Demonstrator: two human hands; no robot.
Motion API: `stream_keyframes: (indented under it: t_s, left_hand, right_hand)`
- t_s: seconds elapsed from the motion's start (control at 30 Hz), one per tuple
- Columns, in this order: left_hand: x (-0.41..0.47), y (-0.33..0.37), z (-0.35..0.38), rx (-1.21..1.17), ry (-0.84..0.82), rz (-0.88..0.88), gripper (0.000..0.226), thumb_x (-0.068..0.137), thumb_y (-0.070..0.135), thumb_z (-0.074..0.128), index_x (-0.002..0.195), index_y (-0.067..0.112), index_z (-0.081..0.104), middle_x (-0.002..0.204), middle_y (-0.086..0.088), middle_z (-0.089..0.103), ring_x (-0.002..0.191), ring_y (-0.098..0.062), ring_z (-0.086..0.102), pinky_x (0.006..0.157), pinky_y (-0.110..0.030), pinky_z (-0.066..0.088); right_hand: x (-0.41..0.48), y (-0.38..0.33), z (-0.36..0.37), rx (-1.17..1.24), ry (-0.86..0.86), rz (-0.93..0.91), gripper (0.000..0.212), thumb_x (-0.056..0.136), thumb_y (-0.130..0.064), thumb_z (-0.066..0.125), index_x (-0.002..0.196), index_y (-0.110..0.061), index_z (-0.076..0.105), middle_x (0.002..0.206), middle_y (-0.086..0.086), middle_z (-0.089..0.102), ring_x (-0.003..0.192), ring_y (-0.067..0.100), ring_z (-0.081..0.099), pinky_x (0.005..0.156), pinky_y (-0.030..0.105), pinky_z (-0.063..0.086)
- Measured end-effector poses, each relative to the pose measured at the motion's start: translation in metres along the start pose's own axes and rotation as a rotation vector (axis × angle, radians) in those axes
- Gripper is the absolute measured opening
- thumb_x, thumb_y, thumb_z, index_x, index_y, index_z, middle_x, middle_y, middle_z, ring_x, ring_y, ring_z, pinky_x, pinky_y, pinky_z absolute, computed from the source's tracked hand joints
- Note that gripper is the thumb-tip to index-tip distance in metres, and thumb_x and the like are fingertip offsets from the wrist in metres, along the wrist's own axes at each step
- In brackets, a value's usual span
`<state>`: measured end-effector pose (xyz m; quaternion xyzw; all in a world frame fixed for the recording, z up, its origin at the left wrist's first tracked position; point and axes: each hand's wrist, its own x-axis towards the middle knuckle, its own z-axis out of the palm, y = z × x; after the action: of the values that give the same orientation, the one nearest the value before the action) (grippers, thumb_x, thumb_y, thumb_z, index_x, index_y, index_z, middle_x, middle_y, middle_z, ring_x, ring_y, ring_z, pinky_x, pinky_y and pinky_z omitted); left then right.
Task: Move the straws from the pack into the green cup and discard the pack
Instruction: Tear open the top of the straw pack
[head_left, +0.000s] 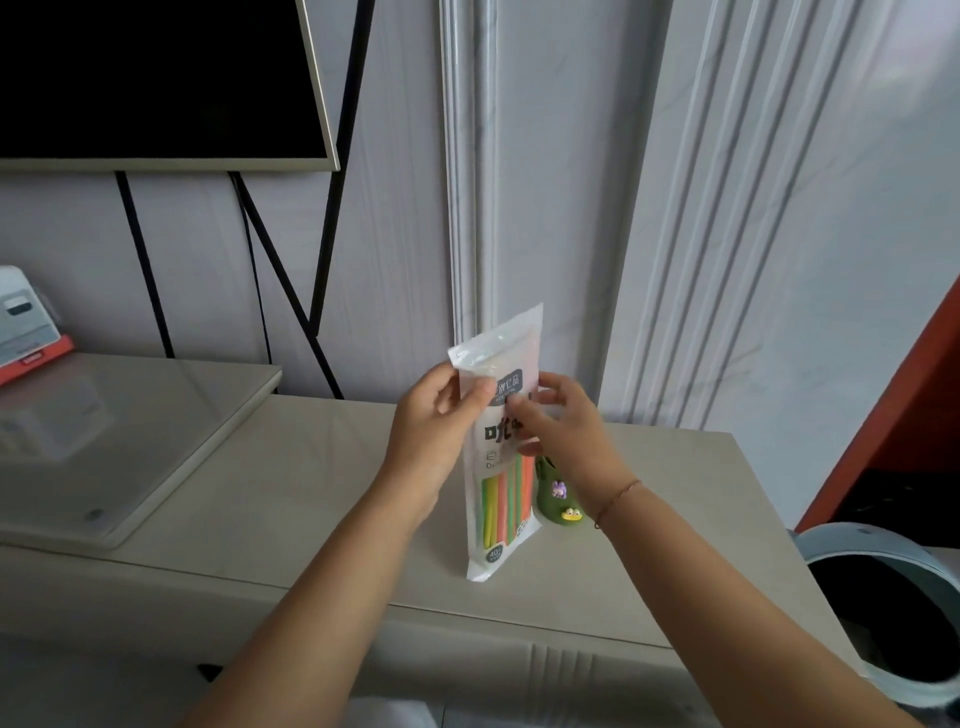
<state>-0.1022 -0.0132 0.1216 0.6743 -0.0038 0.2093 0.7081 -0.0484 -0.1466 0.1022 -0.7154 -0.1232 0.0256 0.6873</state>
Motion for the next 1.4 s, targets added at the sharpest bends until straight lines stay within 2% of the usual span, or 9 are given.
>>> stream_keyframes:
  t_s: [0.17,0.33,0.47,0.6,0.77,0.97,1.17,1.27,1.4]
  left_hand:
    - [0.002,0.026,0.009,0.019,-0.029,-0.082,0.034,0.09,0.055,0.05,0.102,0.032,0.071,0.095,0.007,0.076,0.087,-0.007,0.072,0.063,-0.014,0.052]
    - [0.007,0.041,0.01,0.101,-0.075,-0.168,0.053,0.091,0.066,0.033,0.091,0.036,0.077,0.095,0.005,0.076,0.093,-0.014,0.071,0.086,-0.034,0.051]
    - [0.006,0.046,0.011,0.141,-0.12,-0.228,0.035,0.092,0.05,0.048,0.095,0.031,0.078,0.097,0.004,0.076,0.098,-0.017,0.069,0.089,-0.035,0.05]
    - [0.004,0.047,0.013,0.165,-0.1,-0.255,0.018,0.087,0.027,0.063,0.078,0.03,0.079,0.089,0.001,0.077,0.093,-0.019,0.071,0.078,-0.031,0.054]
    - [0.005,0.049,0.011,0.187,-0.12,-0.256,0.015,0.083,0.032,0.069,0.091,0.022,0.077,0.092,0.003,0.077,0.093,-0.015,0.071,0.077,-0.028,0.053]
    - [0.005,0.051,0.008,0.224,-0.078,-0.278,0.01,0.08,0.027,0.073,0.084,0.019,0.078,0.094,-0.006,0.076,0.093,-0.022,0.07,0.087,-0.036,0.055]
    - [0.006,0.051,0.007,0.308,-0.069,-0.203,0.013,0.08,0.019,0.073,0.067,0.02,0.074,0.062,0.006,0.071,0.058,-0.005,0.066,0.052,-0.012,0.047]
    - [0.003,0.052,0.008,0.306,-0.099,-0.197,0.01,0.081,0.014,0.073,0.071,0.016,0.074,0.069,0.002,0.075,0.065,-0.008,0.072,0.054,-0.012,0.05]
    - [0.001,0.049,0.011,0.369,-0.091,-0.189,0.012,0.083,0.015,0.071,0.073,0.02,0.073,0.078,0.0,0.075,0.077,-0.013,0.071,0.068,-0.017,0.053]
  right_hand:
    - [-0.001,-0.036,-0.008,0.061,0.034,-0.067,0.036,0.084,-0.029,0.068,0.11,-0.013,0.049,0.092,0.009,0.062,0.059,0.005,0.067,0.058,0.023,0.056]
    - [-0.005,-0.057,-0.016,0.068,-0.007,-0.048,0.022,0.086,-0.024,0.066,0.09,-0.005,0.056,0.074,0.006,0.065,0.06,0.012,0.065,0.058,0.024,0.057]
    - [-0.012,-0.062,-0.018,0.087,-0.028,0.0,0.034,0.082,-0.039,0.067,0.078,-0.005,0.063,0.061,0.001,0.062,0.056,0.01,0.063,0.057,0.023,0.056]
    - [-0.014,-0.061,-0.018,0.058,-0.024,0.063,0.046,0.078,-0.038,0.072,0.086,0.007,0.065,0.066,0.006,0.063,0.063,0.016,0.062,0.062,0.026,0.059]
    - [-0.013,-0.061,-0.021,0.118,-0.084,0.123,0.026,0.08,-0.029,0.072,0.073,-0.004,0.067,0.051,-0.004,0.062,0.056,0.013,0.061,0.069,0.027,0.056]
    - [-0.015,-0.06,-0.016,0.136,-0.108,0.134,0.022,0.08,-0.024,0.071,0.083,-0.003,0.07,0.07,0.005,0.066,0.067,0.015,0.063,0.071,0.024,0.057]
    - [-0.016,-0.063,-0.012,0.077,-0.08,0.141,0.01,0.083,-0.016,0.066,0.078,-0.009,0.07,0.085,0.015,0.066,0.077,0.019,0.062,0.073,0.026,0.057]
    - [-0.019,-0.061,-0.014,0.095,-0.122,0.096,0.014,0.085,-0.013,0.061,0.083,-0.002,0.07,0.079,0.009,0.069,0.071,0.015,0.064,0.065,0.019,0.053]
    - [-0.021,-0.057,-0.015,0.133,-0.172,0.052,0.015,0.088,-0.008,0.058,0.082,0.003,0.067,0.085,0.018,0.067,0.079,0.023,0.065,0.076,0.026,0.056]
